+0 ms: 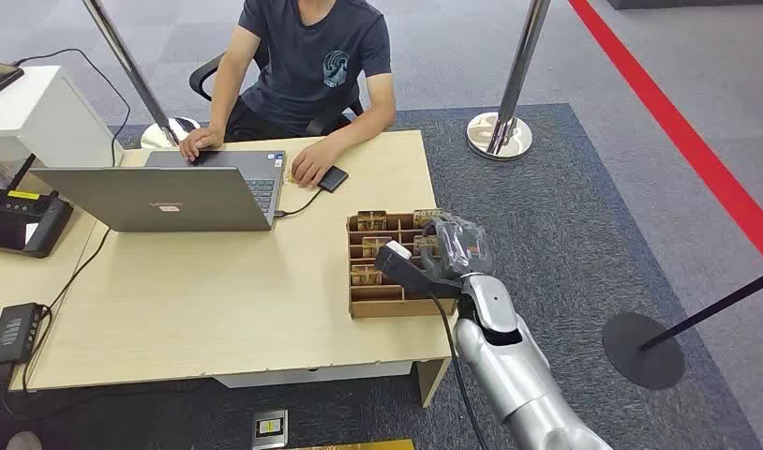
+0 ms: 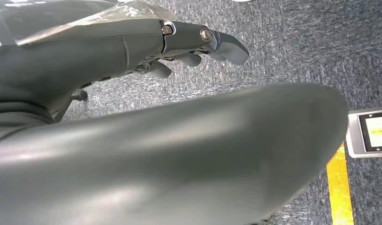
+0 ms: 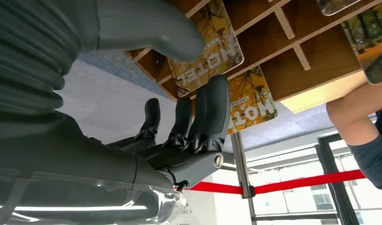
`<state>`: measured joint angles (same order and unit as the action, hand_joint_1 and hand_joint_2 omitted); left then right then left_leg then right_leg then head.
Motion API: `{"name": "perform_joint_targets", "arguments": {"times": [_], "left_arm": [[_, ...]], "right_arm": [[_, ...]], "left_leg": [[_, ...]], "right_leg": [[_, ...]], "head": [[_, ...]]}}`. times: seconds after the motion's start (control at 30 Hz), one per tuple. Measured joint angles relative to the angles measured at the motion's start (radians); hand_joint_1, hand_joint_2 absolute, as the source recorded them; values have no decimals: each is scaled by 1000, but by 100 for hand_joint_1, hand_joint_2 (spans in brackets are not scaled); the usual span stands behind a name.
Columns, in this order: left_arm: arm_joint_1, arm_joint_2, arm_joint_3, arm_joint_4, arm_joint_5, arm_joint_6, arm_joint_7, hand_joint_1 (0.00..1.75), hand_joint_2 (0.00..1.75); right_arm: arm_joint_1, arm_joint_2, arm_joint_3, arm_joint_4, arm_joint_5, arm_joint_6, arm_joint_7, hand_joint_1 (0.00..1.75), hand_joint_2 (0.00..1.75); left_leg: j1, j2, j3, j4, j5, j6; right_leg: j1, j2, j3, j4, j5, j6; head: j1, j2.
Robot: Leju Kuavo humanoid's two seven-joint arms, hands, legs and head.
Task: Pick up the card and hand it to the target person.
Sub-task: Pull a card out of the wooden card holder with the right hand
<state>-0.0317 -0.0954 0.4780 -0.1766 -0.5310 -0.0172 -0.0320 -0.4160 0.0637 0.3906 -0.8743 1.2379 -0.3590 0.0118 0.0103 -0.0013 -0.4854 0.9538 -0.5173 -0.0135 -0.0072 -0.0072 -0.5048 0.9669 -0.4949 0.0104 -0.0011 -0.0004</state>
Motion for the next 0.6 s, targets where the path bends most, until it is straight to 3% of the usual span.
{"name": "perform_joint_targets", "arguments": {"times": [0.6], "left_arm": [[1, 0, 0, 0, -2, -2, 0, 0, 0]], "right_arm": [[2, 0, -1, -9, 9, 0, 0, 65, 175]], "left_leg": [[0, 0, 0, 0, 0, 0]], "right_leg": [[0, 0, 0, 0, 0, 0]], "head": [[0, 0]]}}
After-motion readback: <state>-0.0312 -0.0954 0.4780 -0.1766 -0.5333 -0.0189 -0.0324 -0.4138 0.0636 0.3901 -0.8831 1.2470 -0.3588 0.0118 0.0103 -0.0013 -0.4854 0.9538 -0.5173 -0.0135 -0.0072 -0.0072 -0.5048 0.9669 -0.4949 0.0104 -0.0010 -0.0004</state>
